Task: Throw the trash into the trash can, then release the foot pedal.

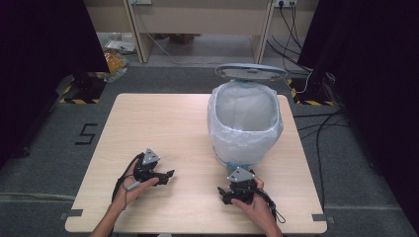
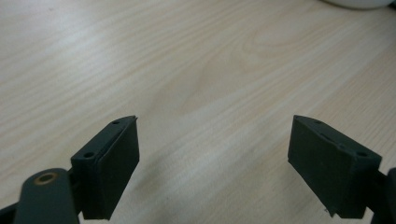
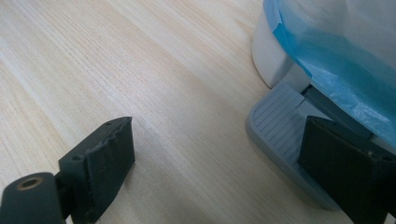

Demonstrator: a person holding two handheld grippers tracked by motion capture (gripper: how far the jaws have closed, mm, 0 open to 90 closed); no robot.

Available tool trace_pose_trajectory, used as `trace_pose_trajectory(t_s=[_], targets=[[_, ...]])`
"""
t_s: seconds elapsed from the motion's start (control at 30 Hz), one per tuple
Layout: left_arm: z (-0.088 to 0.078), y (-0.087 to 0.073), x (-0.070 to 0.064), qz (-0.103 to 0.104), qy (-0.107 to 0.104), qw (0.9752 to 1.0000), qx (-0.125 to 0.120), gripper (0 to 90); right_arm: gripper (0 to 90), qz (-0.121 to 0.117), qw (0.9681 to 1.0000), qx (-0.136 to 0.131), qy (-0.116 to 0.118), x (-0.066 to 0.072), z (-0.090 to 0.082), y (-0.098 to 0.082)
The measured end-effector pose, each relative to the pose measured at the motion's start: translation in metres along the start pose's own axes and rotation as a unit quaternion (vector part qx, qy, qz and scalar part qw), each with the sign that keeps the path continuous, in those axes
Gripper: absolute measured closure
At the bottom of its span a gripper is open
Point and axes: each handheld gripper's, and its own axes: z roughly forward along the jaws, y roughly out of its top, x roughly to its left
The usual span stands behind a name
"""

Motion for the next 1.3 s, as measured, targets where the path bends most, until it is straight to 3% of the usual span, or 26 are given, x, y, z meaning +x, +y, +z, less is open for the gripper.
trace_pose_trajectory(t_s=[0.07,0.13,0.23,1.07,1.3], targets=[[0.0032,-0.0047,-0.0019,0.007,0.0,0.9999,0.013,16.2,10.8,0.0,1.0,-0.001,-0.001,0.0001,0.0001,-0.0002],[0.0046,-0.0088,-0.0017,-0.005,-0.011,0.9999,0.004,14.8,10.8,-0.001,1.0,-0.001,-0.001,-0.0001,0.0,-0.0004],[0.0037,-0.0104,-0.0022,-0.007,-0.008,0.9999,0.001,14.4,10.8,0.001,1.0,-0.002,-0.002,0.0004,0.0001,-0.0006],[0.0038,-0.0106,-0.0022,-0.016,-0.004,0.9999,0.0,13.6,10.8,-0.001,1.0,-0.003,0.0,0.0001,-0.0002,-0.001],[0.0029,-0.0107,0.0001,-0.019,-0.008,0.9998,-0.001,13.7,11.6,-0.009,0.9998,0.005,-0.015,0.0035,-0.0008,0.0023]])
